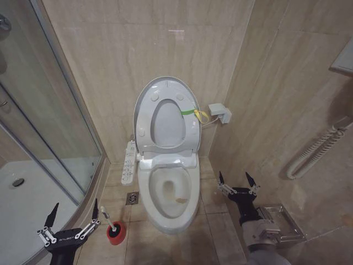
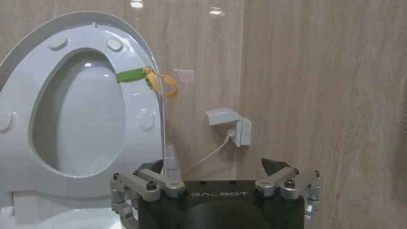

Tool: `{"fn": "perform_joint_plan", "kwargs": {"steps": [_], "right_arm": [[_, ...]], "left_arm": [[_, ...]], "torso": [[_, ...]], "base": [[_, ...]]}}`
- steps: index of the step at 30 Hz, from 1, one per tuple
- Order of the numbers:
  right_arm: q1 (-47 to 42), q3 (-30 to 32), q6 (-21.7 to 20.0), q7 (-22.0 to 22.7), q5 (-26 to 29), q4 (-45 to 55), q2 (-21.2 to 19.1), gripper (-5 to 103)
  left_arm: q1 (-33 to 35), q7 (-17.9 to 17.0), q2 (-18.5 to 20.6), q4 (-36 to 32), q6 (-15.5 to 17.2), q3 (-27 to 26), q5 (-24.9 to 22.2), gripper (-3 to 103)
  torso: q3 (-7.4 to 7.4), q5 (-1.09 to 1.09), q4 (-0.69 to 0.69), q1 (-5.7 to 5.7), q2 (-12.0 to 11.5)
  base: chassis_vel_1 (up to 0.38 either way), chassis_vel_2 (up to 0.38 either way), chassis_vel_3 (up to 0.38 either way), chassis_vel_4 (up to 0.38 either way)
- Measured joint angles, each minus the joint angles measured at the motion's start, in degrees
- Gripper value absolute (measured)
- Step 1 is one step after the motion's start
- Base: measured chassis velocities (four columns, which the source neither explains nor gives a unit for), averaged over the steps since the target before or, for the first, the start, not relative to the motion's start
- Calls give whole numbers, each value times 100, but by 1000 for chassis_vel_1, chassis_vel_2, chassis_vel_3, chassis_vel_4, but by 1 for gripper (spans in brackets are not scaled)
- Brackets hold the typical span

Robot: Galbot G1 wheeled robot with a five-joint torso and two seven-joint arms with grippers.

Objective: Open the toilet lid, clean the toilet bowl with a toilet brush, close the toilet lid, and flush.

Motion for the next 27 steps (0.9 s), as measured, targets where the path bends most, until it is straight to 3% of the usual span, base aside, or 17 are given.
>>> {"fn": "perform_joint_plan", "kwargs": {"steps": [27], "right_arm": [[0, 0, 0, 0, 0, 0, 0, 100]], "left_arm": [[-1, 0, 0, 0, 0, 0, 0, 100]], "torso": [[0, 0, 0, 0, 0]], "base": [[0, 0, 0, 0]]}}
